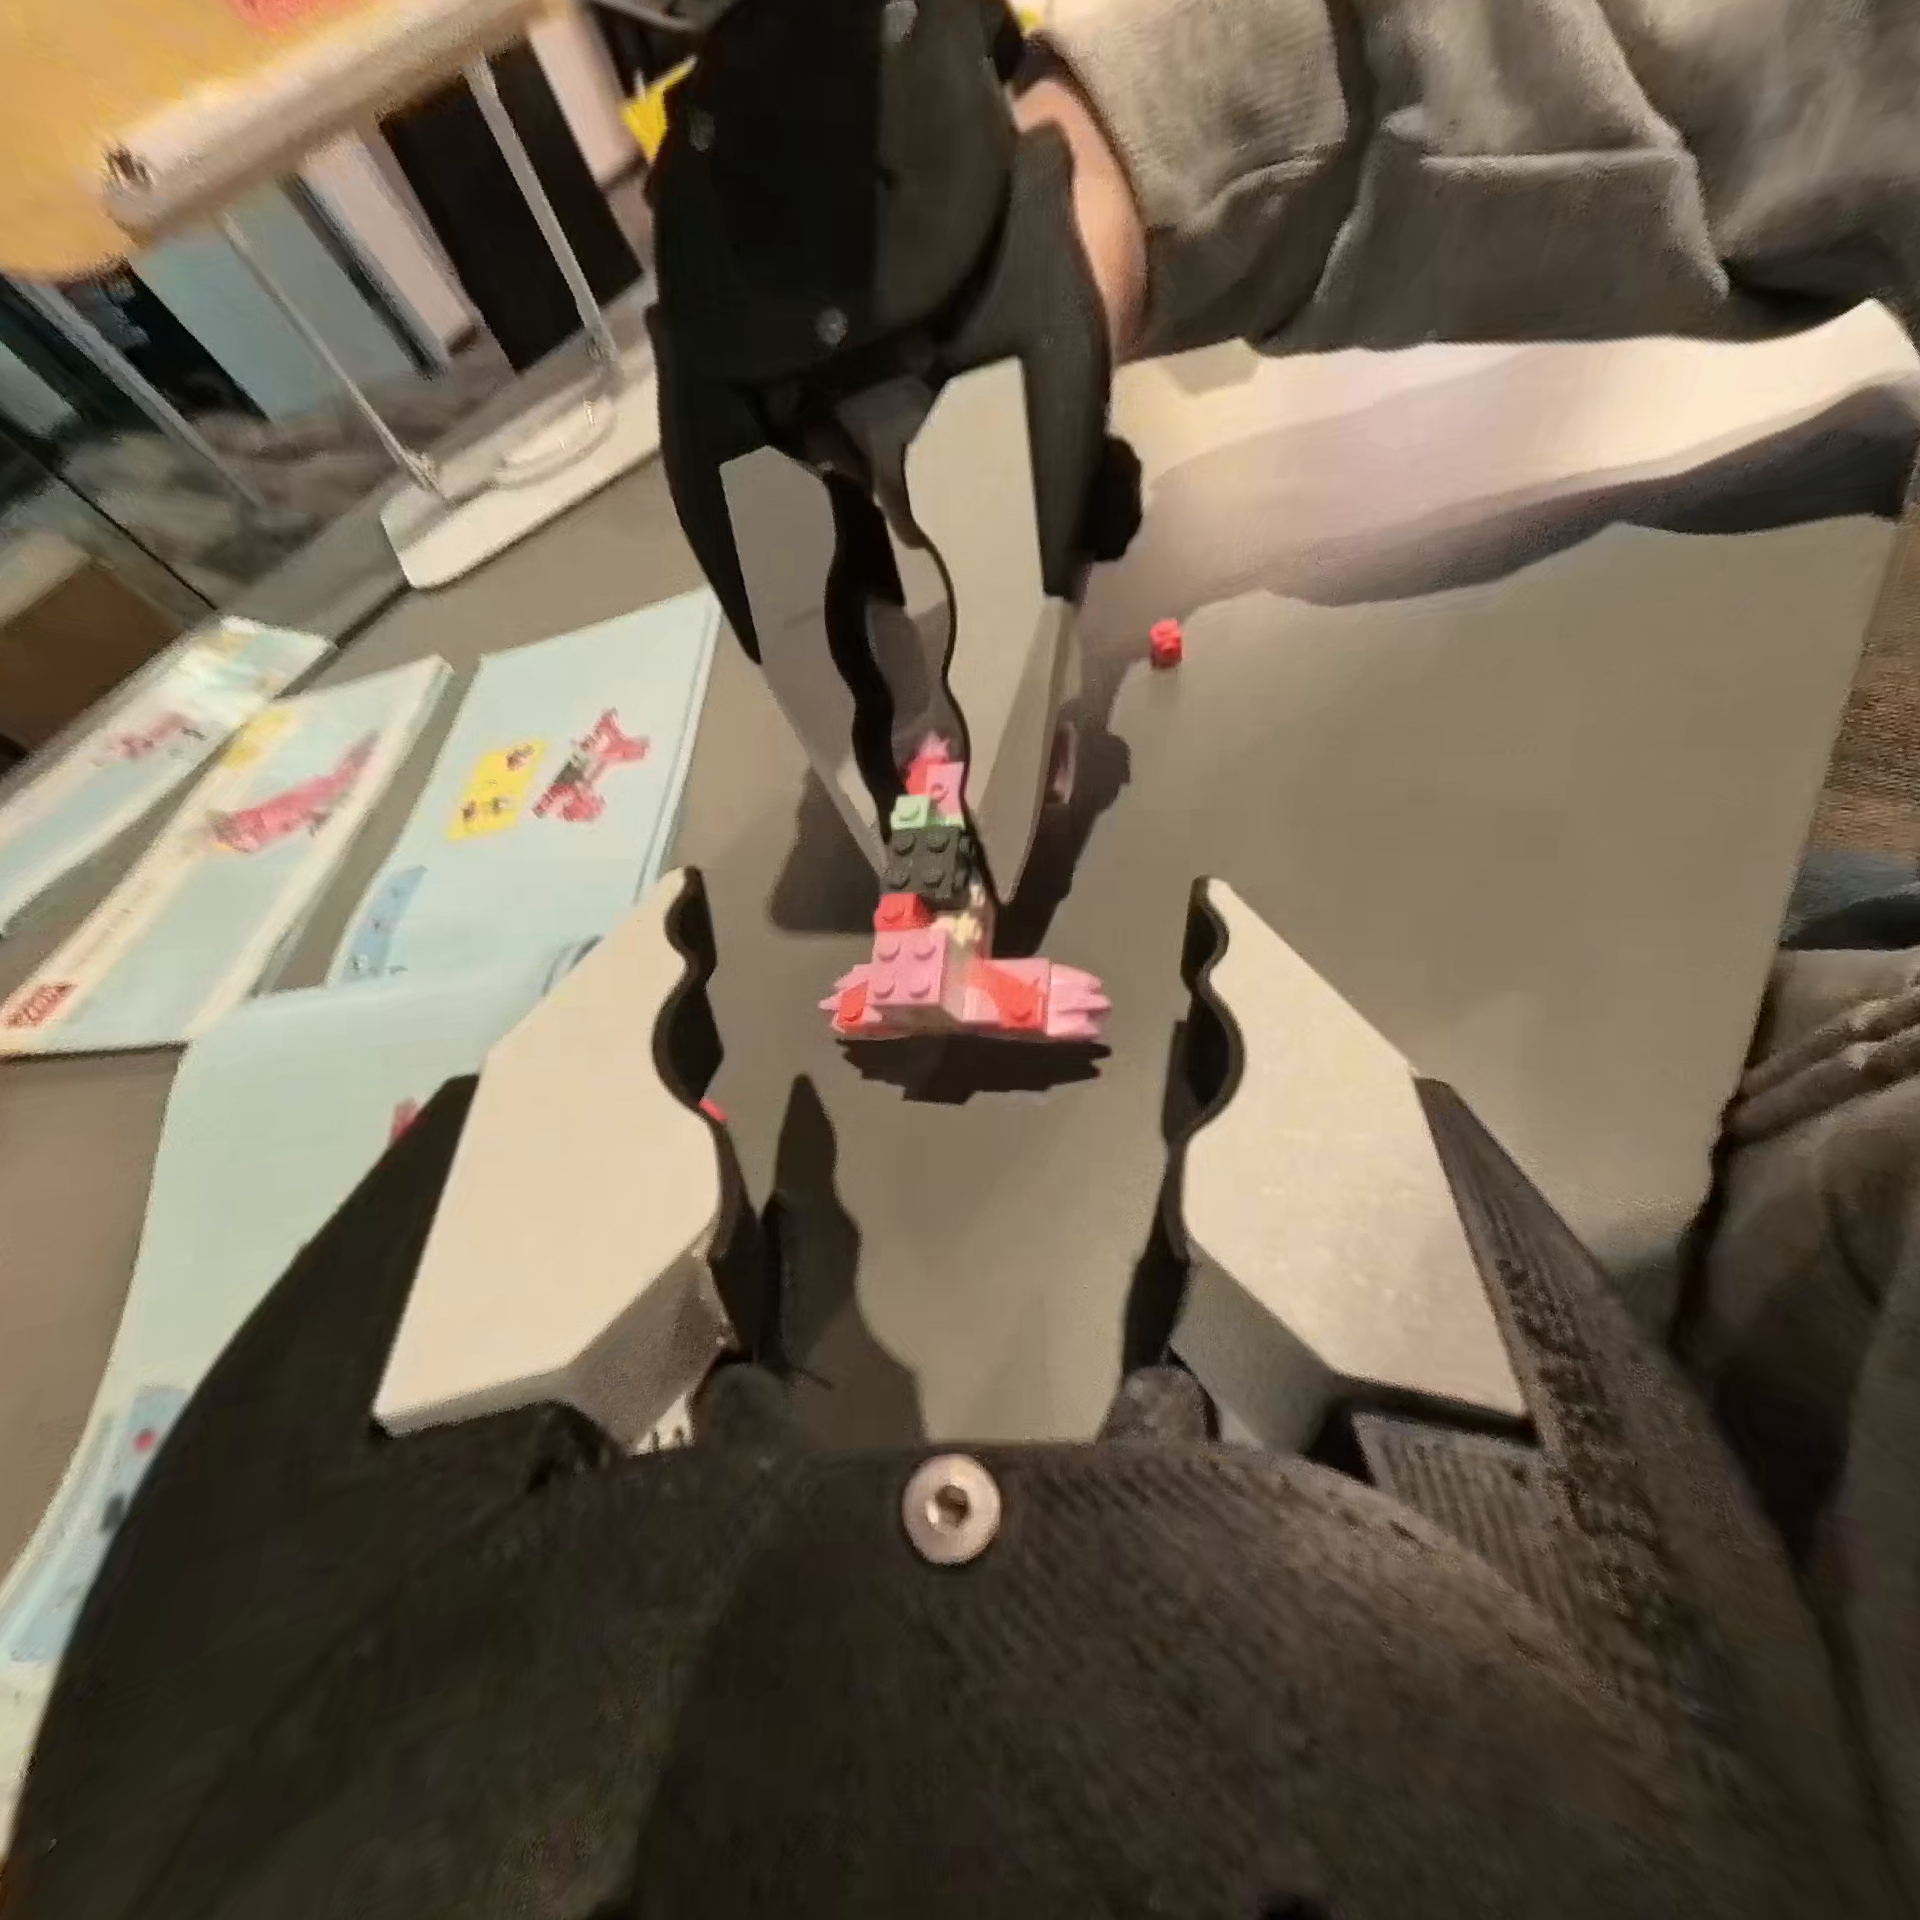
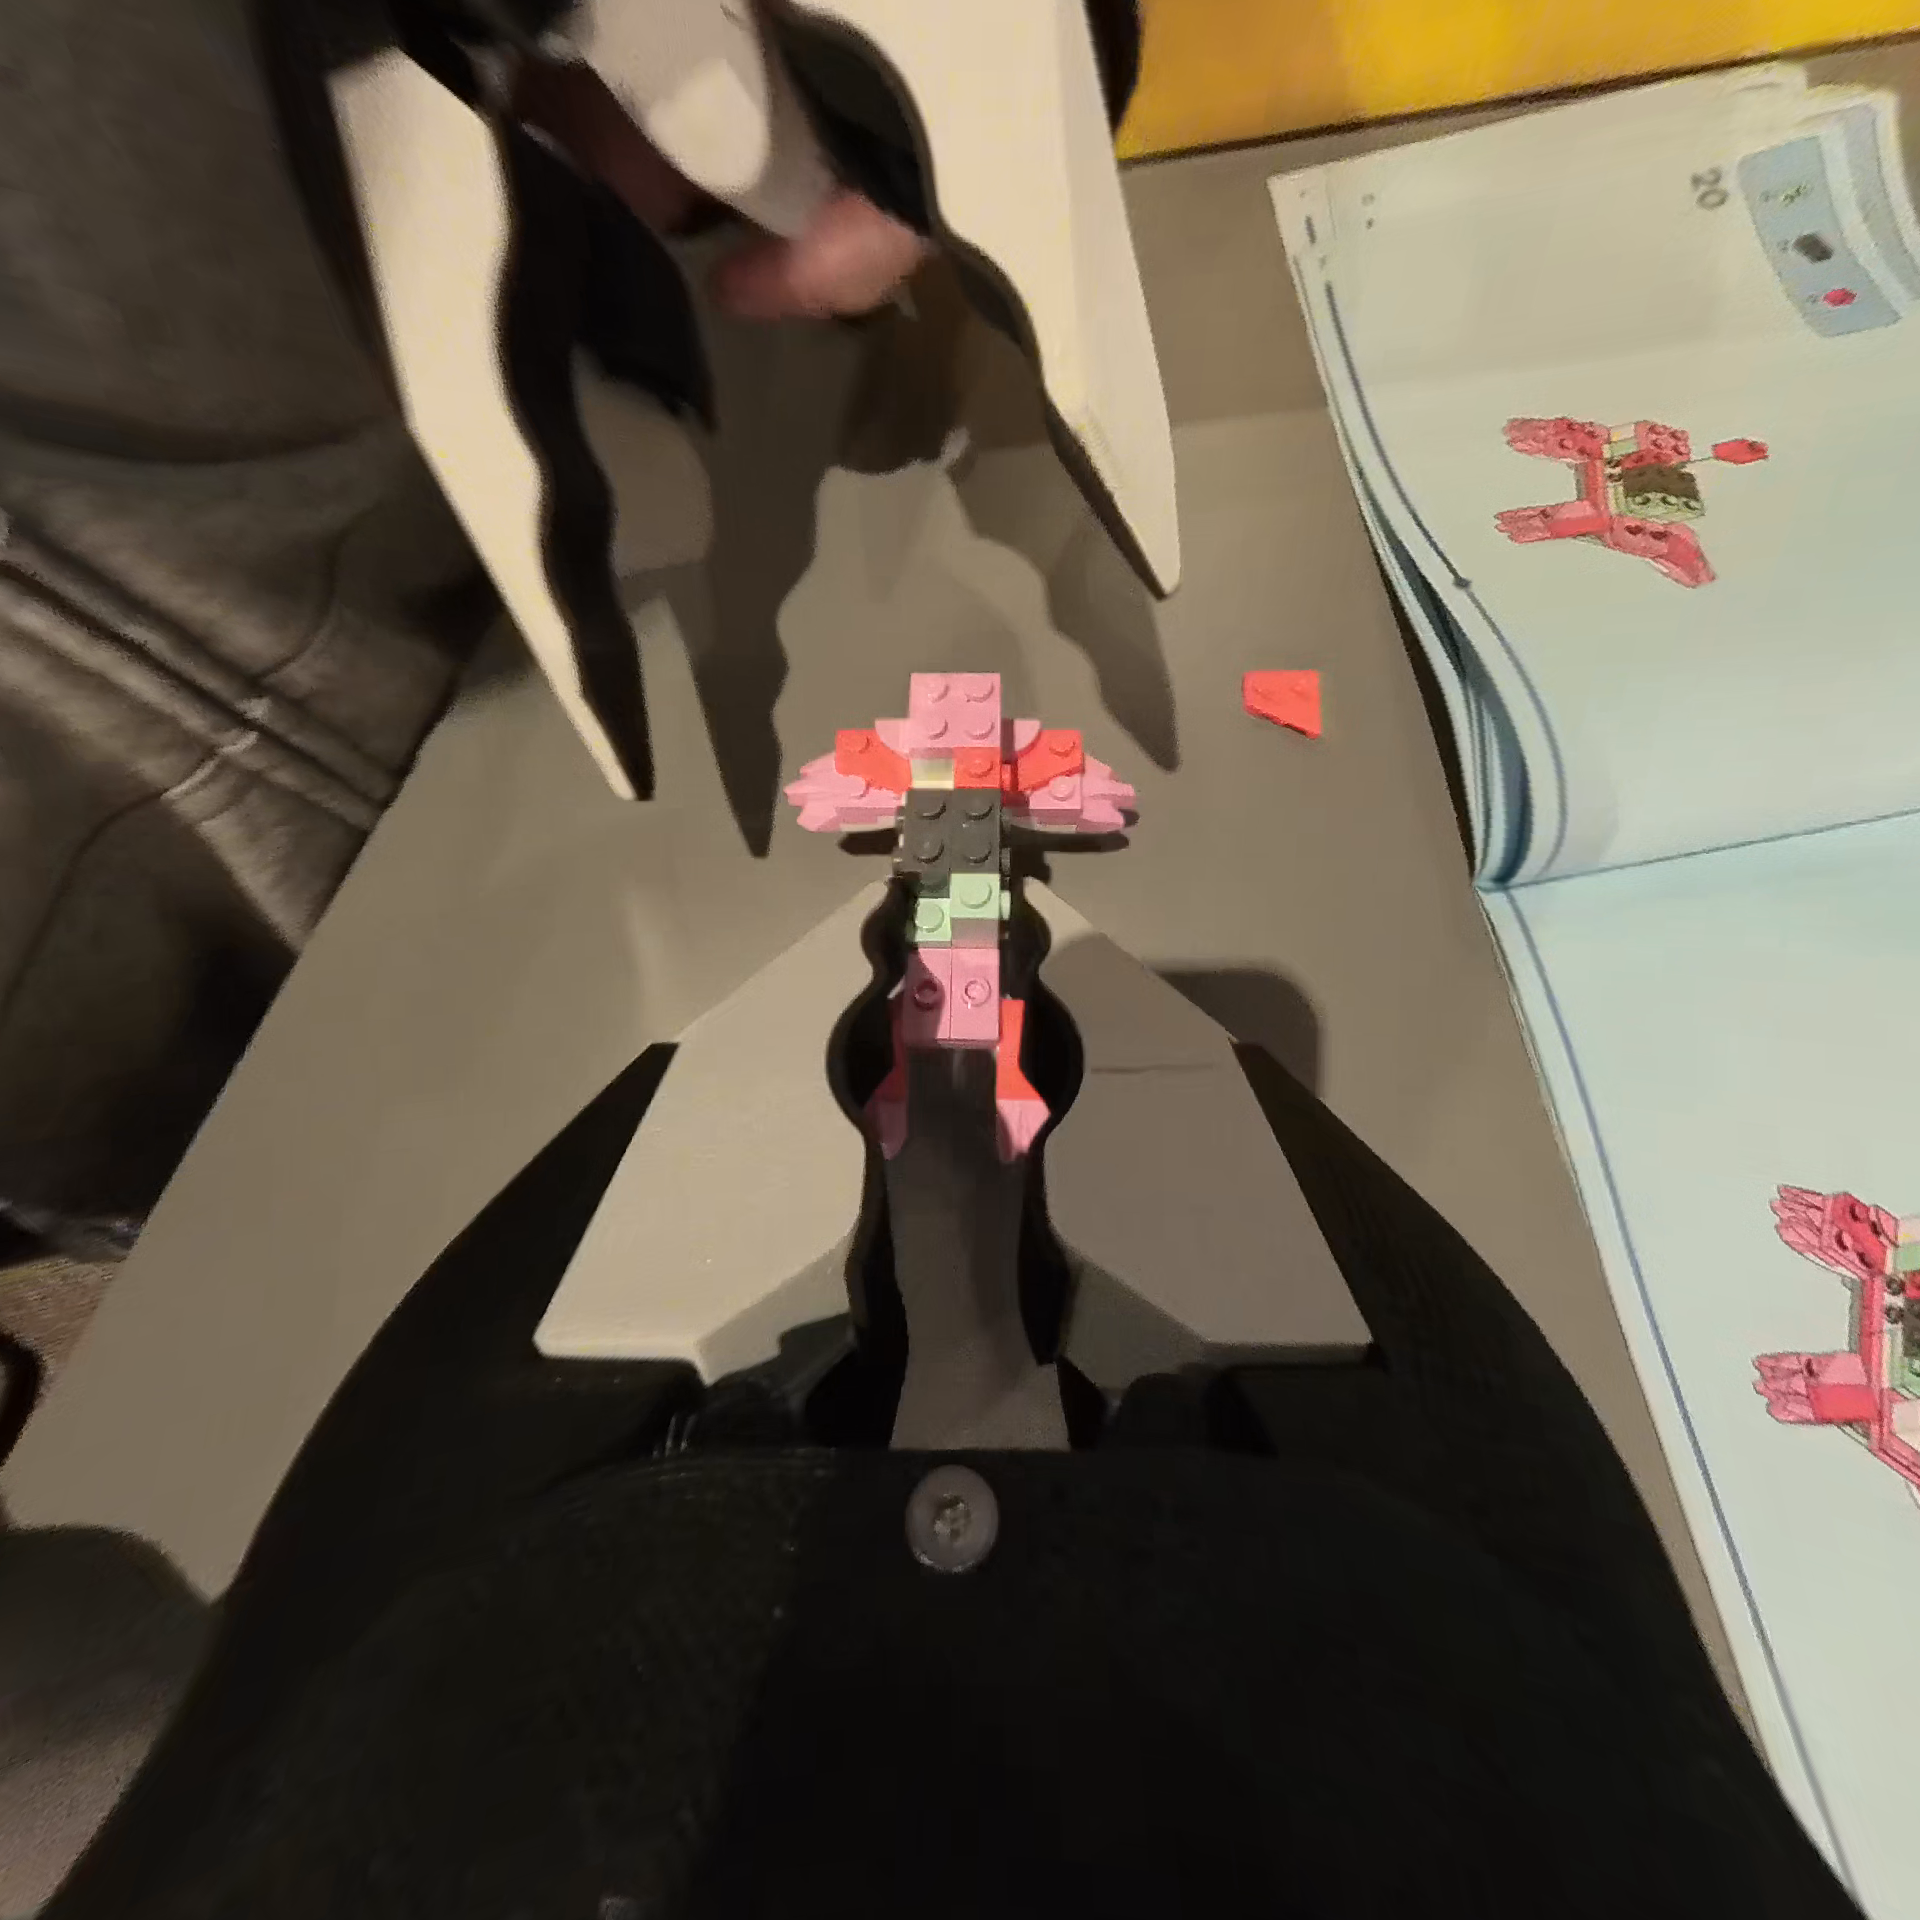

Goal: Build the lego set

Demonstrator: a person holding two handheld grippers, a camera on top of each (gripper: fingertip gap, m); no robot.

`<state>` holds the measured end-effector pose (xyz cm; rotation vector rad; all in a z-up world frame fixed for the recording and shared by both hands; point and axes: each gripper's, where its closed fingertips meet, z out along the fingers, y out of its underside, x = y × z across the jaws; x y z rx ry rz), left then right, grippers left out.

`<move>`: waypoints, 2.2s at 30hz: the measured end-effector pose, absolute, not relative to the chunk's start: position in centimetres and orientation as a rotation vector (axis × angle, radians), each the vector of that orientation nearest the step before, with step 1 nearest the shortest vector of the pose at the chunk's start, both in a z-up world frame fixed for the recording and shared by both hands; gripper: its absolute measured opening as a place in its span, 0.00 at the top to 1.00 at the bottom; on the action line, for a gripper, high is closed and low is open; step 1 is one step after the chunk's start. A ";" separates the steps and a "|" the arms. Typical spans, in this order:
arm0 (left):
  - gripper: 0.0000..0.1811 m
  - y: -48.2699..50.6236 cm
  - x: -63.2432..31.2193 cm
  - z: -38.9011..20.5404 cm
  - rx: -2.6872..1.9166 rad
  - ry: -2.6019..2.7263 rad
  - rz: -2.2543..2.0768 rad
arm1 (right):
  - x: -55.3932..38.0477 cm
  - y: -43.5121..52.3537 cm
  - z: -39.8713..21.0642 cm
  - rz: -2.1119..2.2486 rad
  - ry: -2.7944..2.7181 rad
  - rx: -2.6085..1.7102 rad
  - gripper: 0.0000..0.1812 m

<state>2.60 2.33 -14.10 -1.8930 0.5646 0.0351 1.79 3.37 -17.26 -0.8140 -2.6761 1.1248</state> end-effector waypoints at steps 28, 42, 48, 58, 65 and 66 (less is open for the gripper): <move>0.86 5.4 2.8 -15.3 -1.590 1.001 0.747 | 3.5 7.3 -14.2 1.445 -2.468 -1.010 0.83; 0.86 5.5 2.9 -15.8 -1.664 0.941 0.638 | 3.8 6.7 -15.5 0.519 -2.169 -0.527 0.74; 0.86 5.1 2.6 -15.3 -1.678 0.863 0.540 | 1.5 7.6 -15.9 0.182 -2.015 -0.294 0.84; 0.77 5.2 2.2 -15.1 -1.614 0.909 0.707 | 1.4 7.8 -16.2 0.148 -2.010 -0.301 0.85; 0.83 5.3 2.0 -15.4 -1.614 0.957 0.802 | 1.3 6.9 -15.4 0.233 -1.973 -0.288 0.82; 0.83 5.3 1.8 -15.7 -1.630 0.960 0.813 | 1.6 6.5 -15.0 0.293 -1.959 -0.303 0.77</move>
